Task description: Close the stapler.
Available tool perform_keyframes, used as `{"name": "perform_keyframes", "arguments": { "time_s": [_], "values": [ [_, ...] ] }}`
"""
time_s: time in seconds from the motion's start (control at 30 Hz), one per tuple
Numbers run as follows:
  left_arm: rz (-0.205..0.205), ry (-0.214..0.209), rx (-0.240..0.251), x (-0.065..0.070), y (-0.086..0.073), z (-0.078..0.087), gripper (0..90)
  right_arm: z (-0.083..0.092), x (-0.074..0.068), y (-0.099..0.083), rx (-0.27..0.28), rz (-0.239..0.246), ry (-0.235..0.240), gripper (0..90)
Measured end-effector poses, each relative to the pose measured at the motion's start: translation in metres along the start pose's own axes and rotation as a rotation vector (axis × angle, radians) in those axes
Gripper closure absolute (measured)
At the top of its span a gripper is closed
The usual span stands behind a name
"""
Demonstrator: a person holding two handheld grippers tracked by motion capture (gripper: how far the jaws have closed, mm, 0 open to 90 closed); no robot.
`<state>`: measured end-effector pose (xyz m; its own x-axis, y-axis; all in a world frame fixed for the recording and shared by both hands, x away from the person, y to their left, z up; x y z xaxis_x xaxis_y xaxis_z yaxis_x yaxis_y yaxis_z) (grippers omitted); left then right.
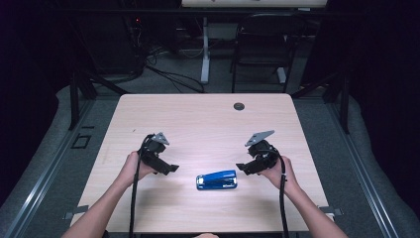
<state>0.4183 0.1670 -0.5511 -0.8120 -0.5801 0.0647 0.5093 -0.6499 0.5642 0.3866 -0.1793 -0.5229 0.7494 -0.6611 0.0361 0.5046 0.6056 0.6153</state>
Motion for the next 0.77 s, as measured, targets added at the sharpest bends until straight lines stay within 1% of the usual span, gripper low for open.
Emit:
{"name": "perform_keyframes", "arguments": {
  "time_s": [0.03, 0.1, 0.13, 0.17, 0.2, 0.27, 0.33, 0.43, 0.47, 0.5, 0.53, 0.57, 0.6, 0.7, 0.77],
  "values": [
    [0.014, 0.013, 0.004, -0.003, -0.001, 0.000, 0.2, 0.001, 0.004, -0.002, -0.009, -0.011, -0.014, 16.3],
    [0.032, 0.032, 0.017, -0.009, -0.004, 0.001, 0.1, 0.003, 0.014, -0.006, -0.010, -0.045, -0.038, 12.6],
    [0.046, 0.049, 0.024, -0.012, -0.006, 0.001, 0.1, 0.004, 0.019, -0.008, -0.013, -0.057, -0.051, 10.2],
    [0.057, 0.058, 0.028, -0.015, -0.008, 0.002, 0.1, 0.005, 0.024, -0.010, -0.006, -0.075, -0.065, 7.8],
    [0.066, 0.062, 0.033, -0.017, -0.009, 0.002, 0.1, 0.007, 0.030, -0.013, 0.002, -0.092, -0.074, 6.2],
    [0.079, 0.075, 0.025, -0.021, -0.011, 0.001, 0.0, 0.008, 0.038, -0.017, -0.003, -0.127, -0.080, 0.8],
    [0.084, 0.099, 0.013, -0.025, -0.014, -0.001, 0.0, 0.008, 0.046, -0.021, -0.008, -0.145, -0.093, 0.0],
    [0.098, 0.110, 0.004, -0.031, -0.018, -0.003, 0.0, 0.006, 0.055, -0.028, -0.015, -0.176, -0.101, 0.0],
    [0.105, 0.117, 0.003, -0.032, -0.019, -0.004, 0.0, 0.005, 0.057, -0.029, -0.019, -0.176, -0.103, 0.0],
    [0.110, 0.118, -0.004, -0.034, -0.020, -0.005, 0.0, 0.004, 0.059, -0.031, -0.033, -0.176, -0.120, 0.0],
    [0.114, 0.119, -0.013, -0.036, -0.022, -0.006, 0.0, 0.002, 0.061, -0.033, -0.041, -0.180, -0.125, 0.0],
    [0.119, 0.124, -0.022, -0.038, -0.023, -0.008, 0.0, 0.000, 0.062, -0.035, -0.050, -0.185, -0.118, 0.0],
    [0.123, 0.127, -0.033, -0.040, -0.024, -0.009, 0.0, -0.001, 0.064, -0.037, -0.059, -0.179, -0.121, 0.0],
    [0.140, 0.131, -0.057, -0.045, -0.028, -0.014, 0.0, -0.007, 0.068, -0.043, -0.098, -0.186, -0.116, 0.0],
    [0.147, 0.149, -0.074, -0.048, -0.030, -0.018, 0.0, -0.013, 0.069, -0.048, -0.117, -0.203, -0.094, 0.0]
  ]
}}
Point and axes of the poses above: each handheld gripper's, and its own axes: z roughly backward along the jaws, y roughly out of its top, x roughly to its right, the point moved 3 cm from there along -z, roughly forward along the jaws
